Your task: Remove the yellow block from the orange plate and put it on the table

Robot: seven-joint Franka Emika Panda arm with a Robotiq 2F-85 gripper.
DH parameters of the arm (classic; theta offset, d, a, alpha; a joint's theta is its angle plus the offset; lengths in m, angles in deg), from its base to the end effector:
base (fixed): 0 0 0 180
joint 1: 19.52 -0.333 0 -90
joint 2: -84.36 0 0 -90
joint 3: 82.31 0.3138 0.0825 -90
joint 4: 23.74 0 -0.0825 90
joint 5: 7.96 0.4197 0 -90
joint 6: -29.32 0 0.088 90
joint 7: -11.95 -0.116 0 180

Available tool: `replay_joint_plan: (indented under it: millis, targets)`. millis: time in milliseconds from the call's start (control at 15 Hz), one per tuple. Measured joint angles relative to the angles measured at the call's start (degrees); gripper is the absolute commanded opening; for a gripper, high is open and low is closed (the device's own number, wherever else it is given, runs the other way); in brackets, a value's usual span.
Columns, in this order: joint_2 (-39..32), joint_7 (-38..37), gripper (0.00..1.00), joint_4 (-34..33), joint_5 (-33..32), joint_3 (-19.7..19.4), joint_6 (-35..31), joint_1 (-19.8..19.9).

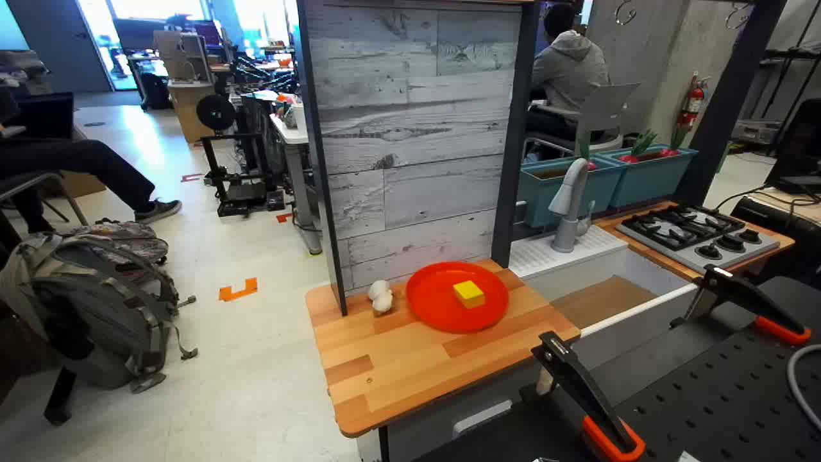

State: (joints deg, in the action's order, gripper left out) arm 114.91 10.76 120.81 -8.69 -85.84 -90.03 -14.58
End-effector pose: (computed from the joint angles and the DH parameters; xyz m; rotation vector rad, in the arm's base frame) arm 0.4223 -0.0634 0.4421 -3.1143 0.2431 -0.1464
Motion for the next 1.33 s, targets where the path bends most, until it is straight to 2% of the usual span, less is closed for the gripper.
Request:
replay_joint_plan:
  millis: [1333]
  targets:
    - [-0.3,0.1,1.0,0.3,0.1,0.0,-0.9,0.0]
